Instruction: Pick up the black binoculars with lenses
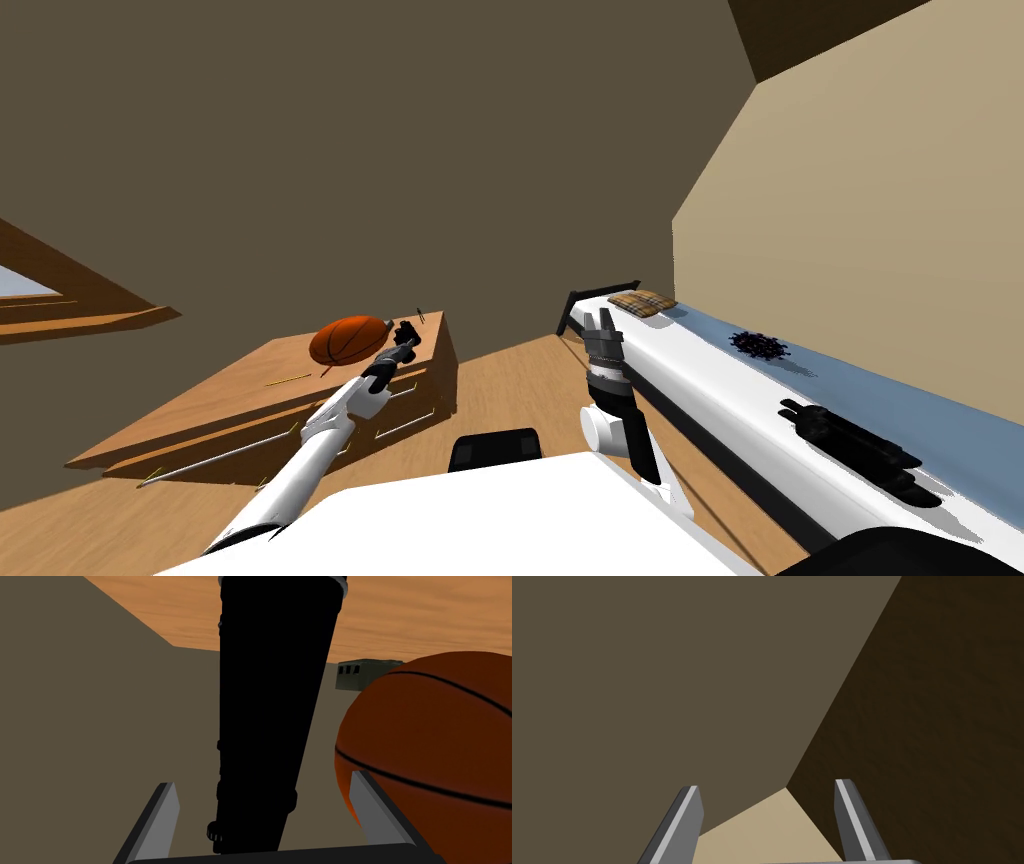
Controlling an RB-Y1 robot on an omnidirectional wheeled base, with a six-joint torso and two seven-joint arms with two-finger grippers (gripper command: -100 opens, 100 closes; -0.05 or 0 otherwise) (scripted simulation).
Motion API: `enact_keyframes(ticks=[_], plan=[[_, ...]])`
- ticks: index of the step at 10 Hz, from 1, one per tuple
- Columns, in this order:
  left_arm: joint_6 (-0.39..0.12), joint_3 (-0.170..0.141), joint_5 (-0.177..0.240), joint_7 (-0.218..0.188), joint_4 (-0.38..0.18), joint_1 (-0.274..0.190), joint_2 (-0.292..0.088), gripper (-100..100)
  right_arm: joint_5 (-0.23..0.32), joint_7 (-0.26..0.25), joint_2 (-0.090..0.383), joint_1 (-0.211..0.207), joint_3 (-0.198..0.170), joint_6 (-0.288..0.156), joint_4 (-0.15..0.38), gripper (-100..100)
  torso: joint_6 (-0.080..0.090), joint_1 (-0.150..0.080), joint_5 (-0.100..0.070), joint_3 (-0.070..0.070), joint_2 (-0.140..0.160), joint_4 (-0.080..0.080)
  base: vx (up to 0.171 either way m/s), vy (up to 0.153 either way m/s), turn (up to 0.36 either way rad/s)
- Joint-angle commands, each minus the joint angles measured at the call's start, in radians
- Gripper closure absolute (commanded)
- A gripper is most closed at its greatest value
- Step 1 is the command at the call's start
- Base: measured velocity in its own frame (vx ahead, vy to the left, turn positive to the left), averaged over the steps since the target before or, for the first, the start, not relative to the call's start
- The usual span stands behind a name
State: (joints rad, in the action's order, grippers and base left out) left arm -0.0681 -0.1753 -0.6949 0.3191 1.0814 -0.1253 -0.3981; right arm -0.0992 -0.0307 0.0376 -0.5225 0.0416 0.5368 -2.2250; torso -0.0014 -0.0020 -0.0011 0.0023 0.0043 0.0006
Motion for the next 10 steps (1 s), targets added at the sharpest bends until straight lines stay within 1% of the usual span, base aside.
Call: enact_keyframes(ticks=[1, 2, 3, 4, 5, 6, 7, 8, 9, 10], plan=[[0.009, -0.005, -0.01, -0.04, -0.05, -0.016, -0.009, -100, 0.0, 0.0, 0.0, 0.0, 0.0, 0.0, 0.0, 0, 0.0, 0.0, 0.0, 0.0, 0.0, 0.0, -0.042, -0.025, 0.032], [0.009, -0.005, -0.01, -0.04, -0.07, -0.016, -0.009, -100, 0.0, 0.0, 0.0, 0.0, 0.0, 0.0, 0.0, 0, 0.0, 0.001, 0.0, -0.001, -0.002, 0.0, -0.006, -0.012, 0.022], [0.042, -0.047, -0.059, -0.086, -0.096, -0.057, -0.045, -100, 0.0, 0.0, 0.0, 0.0, 0.0, 0.0, 0.0, 0, 0.0, 0.002, 0.001, -0.002, -0.004, -0.001, -0.072, -0.052, -0.366], [0.042, -0.047, -0.067, -0.1, -0.15, -0.068, -0.045, -100, 0.0, 0.0, 0.0, 0.0, 0.0, 0.0, 0.0, 0, 0.002, 0.0, 0.0, -0.001, -0.001, 0.0, -0.08, -0.05, -0.139], [0.042, -0.047, -0.067, -0.122, -0.168, -0.068, -0.045, -100, 0.0, 0.0, 0.0, 0.0, 0.0, 0.0, 0.0, 0, 0.0, 0.0, 0.0, 0.0, 0.0, 0.0, -0.037, -0.024, 0.071], [0.042, -0.047, -0.067, -0.122, -0.168, -0.068, -0.045, -100, 0.0, 0.0, 0.0, 0.0, 0.0, 0.0, 0.0, 0, -0.001, 0.002, 0.0, -0.001, -0.002, 0.0, -0.005, -0.01, 0.029], [0.075, -0.089, -0.124, -0.157, -0.228, -0.12, -0.082, -100, 0.0, 0.0, 0.0, 0.0, 0.0, 0.0, 0.0, 0, 0.0, 0.003, 0.001, -0.002, -0.004, -0.001, -0.068, -0.052, -0.327], [0.075, -0.089, -0.124, -0.172, -0.266, -0.12, -0.082, -100, 0.0, 0.0, 0.0, 0.0, 0.0, 0.0, 0.0, 0, 0.002, 0.0, 0.0, -0.001, -0.002, 0.0, -0.077, -0.058, -0.157], [0.075, -0.089, -0.124, -0.194, -0.266, -0.12, -0.082, -100, 0.0, 0.0, 0.0, 0.0, 0.0, 0.0, 0.0, 0, 0.0, 0.0, 0.0, 0.0, 0.0, 0.0, -0.032, -0.032, 0.049], [0.075, -0.089, -0.124, -0.203, -0.266, -0.12, -0.082, -100, 0.0, 0.0, 0.0, 0.0, 0.0, 0.0, 0.0, 0, -0.001, 0.001, 0.0, -0.001, -0.002, 0.0, -0.003, -0.008, 0.022]])
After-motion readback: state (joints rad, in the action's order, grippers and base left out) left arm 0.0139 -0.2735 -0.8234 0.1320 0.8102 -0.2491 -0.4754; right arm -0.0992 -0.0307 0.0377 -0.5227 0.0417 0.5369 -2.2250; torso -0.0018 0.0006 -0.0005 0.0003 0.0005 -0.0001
